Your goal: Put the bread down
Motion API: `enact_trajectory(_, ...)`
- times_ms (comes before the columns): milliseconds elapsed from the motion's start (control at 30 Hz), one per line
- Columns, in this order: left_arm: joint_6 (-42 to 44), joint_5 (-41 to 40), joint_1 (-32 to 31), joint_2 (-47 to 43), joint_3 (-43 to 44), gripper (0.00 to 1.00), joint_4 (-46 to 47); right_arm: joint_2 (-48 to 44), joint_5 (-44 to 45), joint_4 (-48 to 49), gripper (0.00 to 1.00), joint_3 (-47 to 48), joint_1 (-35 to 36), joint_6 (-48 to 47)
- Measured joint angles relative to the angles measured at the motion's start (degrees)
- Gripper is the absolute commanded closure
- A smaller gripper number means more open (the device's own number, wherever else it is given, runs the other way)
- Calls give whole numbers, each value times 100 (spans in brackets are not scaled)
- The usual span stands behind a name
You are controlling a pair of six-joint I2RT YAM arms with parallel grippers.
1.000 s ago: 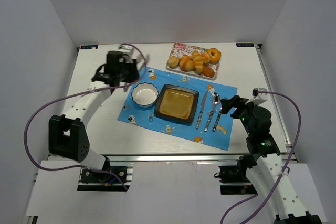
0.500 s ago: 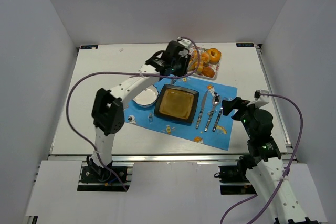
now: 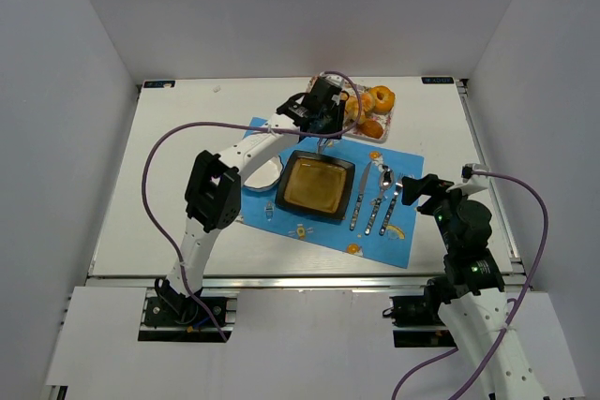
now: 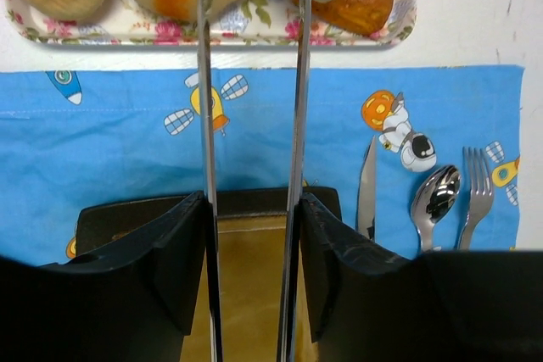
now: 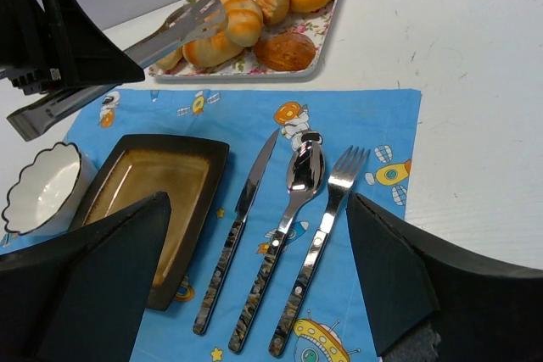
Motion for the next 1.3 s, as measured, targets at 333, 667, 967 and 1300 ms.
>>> enact_trajectory(333,-232,-11,2,39,55,37,247,-2,-4,2,11,-2,0,0)
enact_trajectory(667,-522,33,13,286,232,34,570,-22,-4,4,11,-2,0,-2)
enact_trajectory(967,-719,37,103,470,428,32,671,-59,7,7,11,-35,0,-2)
enact_trajectory(1300,-940,208,227,894,734,32,785,-96,131,7,11,-37,0,-4)
